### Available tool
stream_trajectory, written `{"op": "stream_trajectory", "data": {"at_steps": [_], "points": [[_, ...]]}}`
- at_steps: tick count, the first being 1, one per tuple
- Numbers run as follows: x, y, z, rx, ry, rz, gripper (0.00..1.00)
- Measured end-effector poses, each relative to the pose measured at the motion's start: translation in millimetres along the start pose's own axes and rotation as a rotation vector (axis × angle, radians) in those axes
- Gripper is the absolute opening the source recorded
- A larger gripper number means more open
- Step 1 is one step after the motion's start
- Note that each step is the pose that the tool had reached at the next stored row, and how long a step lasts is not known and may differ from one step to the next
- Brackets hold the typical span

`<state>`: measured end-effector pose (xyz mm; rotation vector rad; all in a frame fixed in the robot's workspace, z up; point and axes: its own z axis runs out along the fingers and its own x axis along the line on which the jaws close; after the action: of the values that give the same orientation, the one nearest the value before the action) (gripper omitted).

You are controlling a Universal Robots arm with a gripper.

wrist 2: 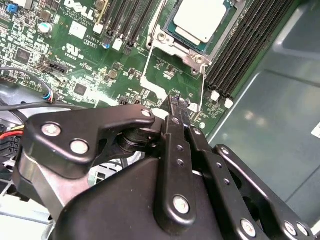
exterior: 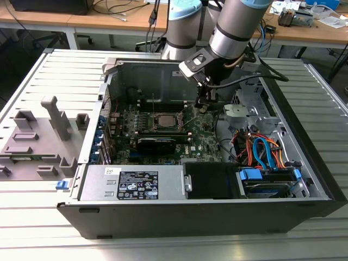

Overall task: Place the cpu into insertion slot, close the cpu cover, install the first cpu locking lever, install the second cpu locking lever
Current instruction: 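Close the cpu cover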

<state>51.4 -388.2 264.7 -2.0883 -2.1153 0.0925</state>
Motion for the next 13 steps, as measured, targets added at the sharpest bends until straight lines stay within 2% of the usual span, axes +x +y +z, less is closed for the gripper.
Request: {"op": "stream_trajectory", "data": {"at_steps": [3, 4, 5, 6, 9, 11, 13], "points": [[0.0, 0.0, 0.2, -0.0379, -0.0007, -0.003, 0.11], [0.0, 0.1, 0.3, -0.0572, -0.0011, -0.004, 0.11], [0.0, 0.1, 0.4, -0.0803, -0.0014, -0.006, 0.11], [0.0, 0.1, 0.6, -0.0969, -0.0018, -0.007, 0.11], [0.0, 0.1, 0.6, -0.1024, -0.0017, -0.008, 0.11], [0.0, 0.1, 0.7, -0.1028, -0.0024, -0.008, 0.11], [-0.3, 0.6, 3.5, -0.1028, -0.0085, -0.007, 0.11]]}}
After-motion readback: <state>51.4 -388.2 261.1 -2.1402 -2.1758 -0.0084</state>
